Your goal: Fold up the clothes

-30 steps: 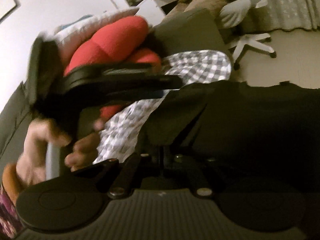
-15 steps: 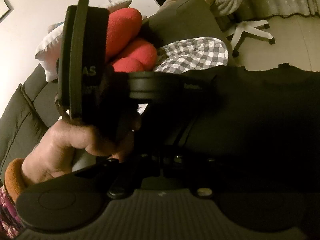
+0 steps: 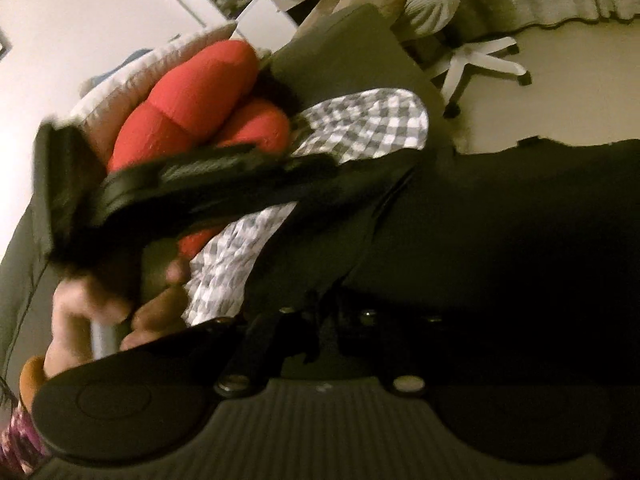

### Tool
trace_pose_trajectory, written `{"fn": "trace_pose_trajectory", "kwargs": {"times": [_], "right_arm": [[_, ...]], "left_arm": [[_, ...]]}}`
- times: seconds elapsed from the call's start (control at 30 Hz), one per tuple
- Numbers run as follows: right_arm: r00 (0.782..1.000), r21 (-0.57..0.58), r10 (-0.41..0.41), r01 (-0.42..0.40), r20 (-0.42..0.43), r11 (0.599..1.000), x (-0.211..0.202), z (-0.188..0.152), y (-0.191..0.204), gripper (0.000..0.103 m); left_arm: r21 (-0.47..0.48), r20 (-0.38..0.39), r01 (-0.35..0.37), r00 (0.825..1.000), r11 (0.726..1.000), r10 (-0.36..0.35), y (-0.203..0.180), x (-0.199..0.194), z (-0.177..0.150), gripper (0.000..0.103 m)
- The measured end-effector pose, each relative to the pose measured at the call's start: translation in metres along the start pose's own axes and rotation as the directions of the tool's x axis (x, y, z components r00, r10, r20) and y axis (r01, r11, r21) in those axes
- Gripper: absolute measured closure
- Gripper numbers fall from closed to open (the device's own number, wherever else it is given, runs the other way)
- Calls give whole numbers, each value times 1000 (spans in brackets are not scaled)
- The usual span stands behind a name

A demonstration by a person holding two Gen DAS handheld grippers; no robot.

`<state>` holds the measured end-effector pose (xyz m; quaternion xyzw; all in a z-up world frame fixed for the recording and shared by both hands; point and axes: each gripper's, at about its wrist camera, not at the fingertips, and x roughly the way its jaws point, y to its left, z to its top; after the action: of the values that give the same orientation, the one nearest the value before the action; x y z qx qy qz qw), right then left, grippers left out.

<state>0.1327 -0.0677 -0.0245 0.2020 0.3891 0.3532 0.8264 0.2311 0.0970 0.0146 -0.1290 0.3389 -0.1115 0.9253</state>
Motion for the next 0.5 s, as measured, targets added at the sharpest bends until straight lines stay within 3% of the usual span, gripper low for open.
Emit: {"fn": "trace_pose_trajectory", "kwargs": {"times": [0.17,0.27,0.37,0.5], "right_arm": [[1000,1,-2,2,-11,1000,3,-1,0,87],[1000,-10,-4,4,-17,1000,5,-1,1,87],[1000,-25,5,-5,-15,1000,5,-2,5,87],[1000,-39,6,-7,-26,999,8,-4,7,87]], "left_arm": [[-1,21,2,1000,1000,-2,15,-26,-13,64],[18,12,30,999,999,-30,21,-39,-26,70],[36,-4,54,999,998,-53,24,-47,-41,70],[177,-30,-72,996,982,78,16,-48,-64,74]]}}
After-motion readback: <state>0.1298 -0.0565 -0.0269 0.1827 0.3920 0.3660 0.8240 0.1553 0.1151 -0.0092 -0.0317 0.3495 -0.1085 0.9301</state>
